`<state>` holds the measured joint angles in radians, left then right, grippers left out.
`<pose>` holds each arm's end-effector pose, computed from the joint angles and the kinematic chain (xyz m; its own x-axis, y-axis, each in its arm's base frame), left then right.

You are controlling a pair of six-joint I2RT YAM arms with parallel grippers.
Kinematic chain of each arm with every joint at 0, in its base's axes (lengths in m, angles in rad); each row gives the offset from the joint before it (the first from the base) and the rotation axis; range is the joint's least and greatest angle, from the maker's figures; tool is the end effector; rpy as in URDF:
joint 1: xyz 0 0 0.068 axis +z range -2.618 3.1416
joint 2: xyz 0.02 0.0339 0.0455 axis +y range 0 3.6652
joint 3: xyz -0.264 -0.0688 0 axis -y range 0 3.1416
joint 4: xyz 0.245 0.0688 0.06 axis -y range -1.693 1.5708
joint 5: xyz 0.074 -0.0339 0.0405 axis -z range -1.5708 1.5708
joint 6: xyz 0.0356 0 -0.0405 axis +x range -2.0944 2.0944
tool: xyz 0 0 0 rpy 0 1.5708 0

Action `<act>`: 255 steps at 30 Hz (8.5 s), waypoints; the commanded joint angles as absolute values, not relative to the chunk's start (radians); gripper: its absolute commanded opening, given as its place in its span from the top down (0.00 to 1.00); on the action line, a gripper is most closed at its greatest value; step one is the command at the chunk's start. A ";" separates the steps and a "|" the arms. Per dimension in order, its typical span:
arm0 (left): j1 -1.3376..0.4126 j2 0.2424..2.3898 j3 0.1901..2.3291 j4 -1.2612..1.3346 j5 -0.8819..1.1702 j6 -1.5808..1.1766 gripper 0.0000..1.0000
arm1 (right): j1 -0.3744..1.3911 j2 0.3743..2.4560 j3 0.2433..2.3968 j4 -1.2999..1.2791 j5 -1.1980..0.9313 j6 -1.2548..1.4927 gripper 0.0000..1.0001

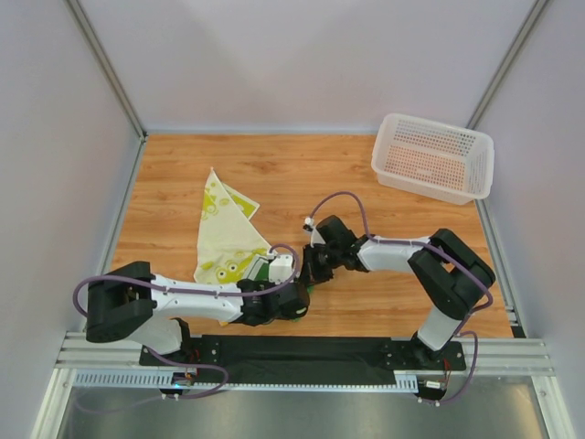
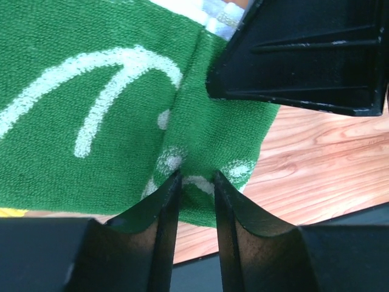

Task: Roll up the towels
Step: Roll the towel

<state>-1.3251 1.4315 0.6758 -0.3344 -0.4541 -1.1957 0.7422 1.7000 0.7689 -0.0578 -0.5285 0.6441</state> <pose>0.0764 -0.2405 0.1566 -0.8442 -0.0714 -0.5313 0.1006 0.9524 -0.2878 0.2134 0.2200 0.1271 -0.9655 -0.1819 -0.1865 -0.2604 0.6982 0.6669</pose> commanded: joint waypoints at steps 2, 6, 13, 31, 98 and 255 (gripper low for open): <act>-1.341 1.503 0.653 -0.374 -0.376 -1.190 0.63 | 0.735 1.665 0.850 -0.208 -0.404 0.542 0.89; -1.339 1.496 0.672 -0.391 -0.371 -1.203 0.63 | 0.709 1.570 0.906 -0.357 -0.361 0.488 0.78; -1.328 1.512 0.747 -0.468 -0.380 -1.218 0.63 | 0.684 1.367 0.820 -0.446 -0.299 0.491 0.54; -1.315 1.467 0.703 -0.396 -0.330 -1.215 0.65 | 0.707 1.509 0.661 -0.084 -0.480 0.629 0.39; -1.439 1.565 0.983 -0.556 -0.399 -0.973 0.81 | 0.615 1.609 0.980 -0.658 -0.298 0.479 0.42; -1.491 1.556 0.741 -0.543 -0.629 -0.976 1.00 | 0.720 1.766 1.038 -0.500 -0.423 0.535 0.75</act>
